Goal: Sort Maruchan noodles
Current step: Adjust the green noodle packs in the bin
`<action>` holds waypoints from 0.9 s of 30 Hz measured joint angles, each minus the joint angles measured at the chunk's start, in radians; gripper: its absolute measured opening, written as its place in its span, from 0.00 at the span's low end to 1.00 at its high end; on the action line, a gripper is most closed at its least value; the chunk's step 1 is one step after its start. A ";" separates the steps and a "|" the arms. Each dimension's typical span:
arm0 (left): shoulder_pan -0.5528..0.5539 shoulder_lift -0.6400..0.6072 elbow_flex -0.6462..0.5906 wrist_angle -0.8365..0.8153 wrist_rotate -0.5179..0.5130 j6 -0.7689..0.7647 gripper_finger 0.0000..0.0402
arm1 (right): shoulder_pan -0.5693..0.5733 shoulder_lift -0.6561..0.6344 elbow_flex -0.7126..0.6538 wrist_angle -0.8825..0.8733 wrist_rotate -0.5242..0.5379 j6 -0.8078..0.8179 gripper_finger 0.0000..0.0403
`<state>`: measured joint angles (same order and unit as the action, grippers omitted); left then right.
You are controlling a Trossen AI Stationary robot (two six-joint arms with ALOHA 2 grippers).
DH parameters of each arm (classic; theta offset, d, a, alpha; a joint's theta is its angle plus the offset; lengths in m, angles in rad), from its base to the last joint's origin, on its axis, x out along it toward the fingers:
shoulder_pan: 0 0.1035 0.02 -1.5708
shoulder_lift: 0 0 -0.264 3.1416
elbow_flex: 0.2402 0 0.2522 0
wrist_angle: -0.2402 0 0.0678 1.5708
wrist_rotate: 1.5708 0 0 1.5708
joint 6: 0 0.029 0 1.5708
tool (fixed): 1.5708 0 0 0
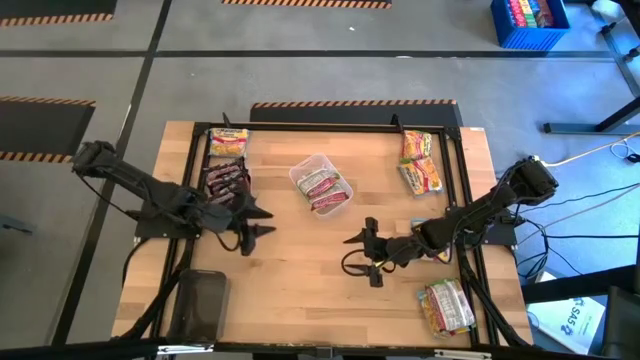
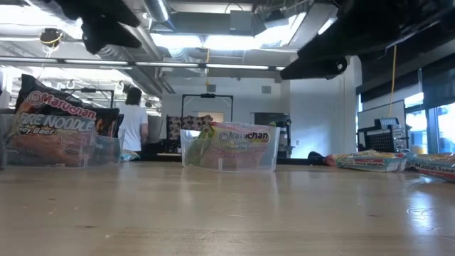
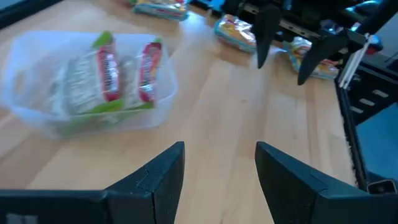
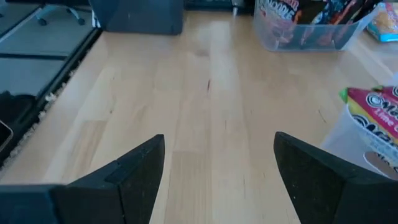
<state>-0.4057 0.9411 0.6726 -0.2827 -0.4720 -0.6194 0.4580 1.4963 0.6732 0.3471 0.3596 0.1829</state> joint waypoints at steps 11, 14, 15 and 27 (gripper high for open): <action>-0.003 0.304 -0.011 0.245 -0.029 0.031 0.47 | 0.000 -0.067 0.153 -0.452 0.165 0.004 0.71; -0.002 0.397 -0.011 0.275 -0.076 0.050 0.47 | -0.025 -0.069 0.172 -0.587 0.216 0.031 0.70; -0.002 0.422 -0.011 0.277 -0.095 0.053 0.47 | -0.043 -0.069 0.172 -0.610 0.217 0.034 0.69; 0.056 0.548 -0.011 0.340 -0.145 0.107 0.47 | -0.341 0.019 0.167 -0.395 -0.197 -0.319 0.41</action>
<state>-0.3499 1.4890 0.6613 0.0573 -0.6175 -0.5123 0.1172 1.5153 0.8407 -0.0477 0.1627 -0.1360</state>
